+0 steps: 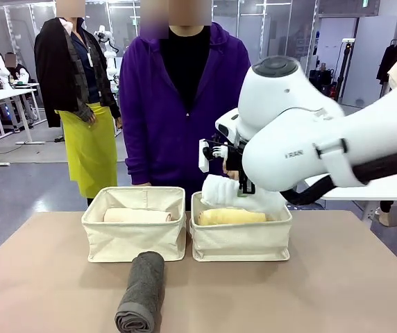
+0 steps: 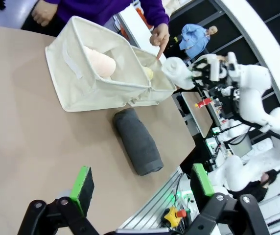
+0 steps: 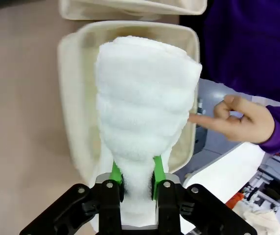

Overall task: Divide the towels into two baskets.
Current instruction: Pick up one hotel-folded towel from the bottom of the table and place it in the Fabric basket indicated by the person.

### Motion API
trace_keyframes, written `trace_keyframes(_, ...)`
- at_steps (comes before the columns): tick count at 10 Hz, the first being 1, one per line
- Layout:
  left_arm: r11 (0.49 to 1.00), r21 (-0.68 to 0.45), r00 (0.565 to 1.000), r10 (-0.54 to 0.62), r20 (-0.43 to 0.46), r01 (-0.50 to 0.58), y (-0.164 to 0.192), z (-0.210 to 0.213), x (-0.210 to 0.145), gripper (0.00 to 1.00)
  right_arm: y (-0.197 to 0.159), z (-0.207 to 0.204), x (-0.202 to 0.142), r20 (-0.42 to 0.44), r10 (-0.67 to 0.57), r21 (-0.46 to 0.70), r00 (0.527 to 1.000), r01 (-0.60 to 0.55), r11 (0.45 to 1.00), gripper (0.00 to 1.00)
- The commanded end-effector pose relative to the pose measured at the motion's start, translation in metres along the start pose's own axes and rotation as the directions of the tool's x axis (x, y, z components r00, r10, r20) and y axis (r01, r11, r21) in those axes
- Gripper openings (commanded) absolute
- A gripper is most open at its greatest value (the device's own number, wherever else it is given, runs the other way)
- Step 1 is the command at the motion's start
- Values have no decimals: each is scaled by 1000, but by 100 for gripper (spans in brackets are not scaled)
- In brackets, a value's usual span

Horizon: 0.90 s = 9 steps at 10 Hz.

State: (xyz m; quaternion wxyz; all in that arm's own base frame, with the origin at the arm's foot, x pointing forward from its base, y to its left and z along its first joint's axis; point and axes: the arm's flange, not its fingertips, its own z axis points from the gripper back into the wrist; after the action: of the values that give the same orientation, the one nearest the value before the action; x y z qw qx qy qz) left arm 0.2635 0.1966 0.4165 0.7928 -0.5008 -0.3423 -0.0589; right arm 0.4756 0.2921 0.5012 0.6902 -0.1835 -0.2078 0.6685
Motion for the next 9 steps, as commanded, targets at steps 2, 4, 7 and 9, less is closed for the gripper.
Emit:
trace_keyframes(2, 1000, -12, 1000, -2, 6, 2, -4, 3, -2, 100, -39, -51, 3, -21, 53, 12, 998, -53, 999, 27)
trace_keyframes(4, 1000, -12, 1000, -2, 6, 2, -4, 3, -2, 100, -53, -69, -5, -36, 64, 25, 997, -64, 998, 27)
trace_keyframes(7, 1000, -12, 1000, -2, 6, 2, -4, 3, -2, 100, -48, -88, 4, -16, 106, 104, 994, -104, 989, 59)
trace_keyframes(9, 1000, -12, 1000, -2, 6, 2, -4, 3, -2, 100, -46, -94, -1, -35, 104, 119, 994, -99, 988, 92)
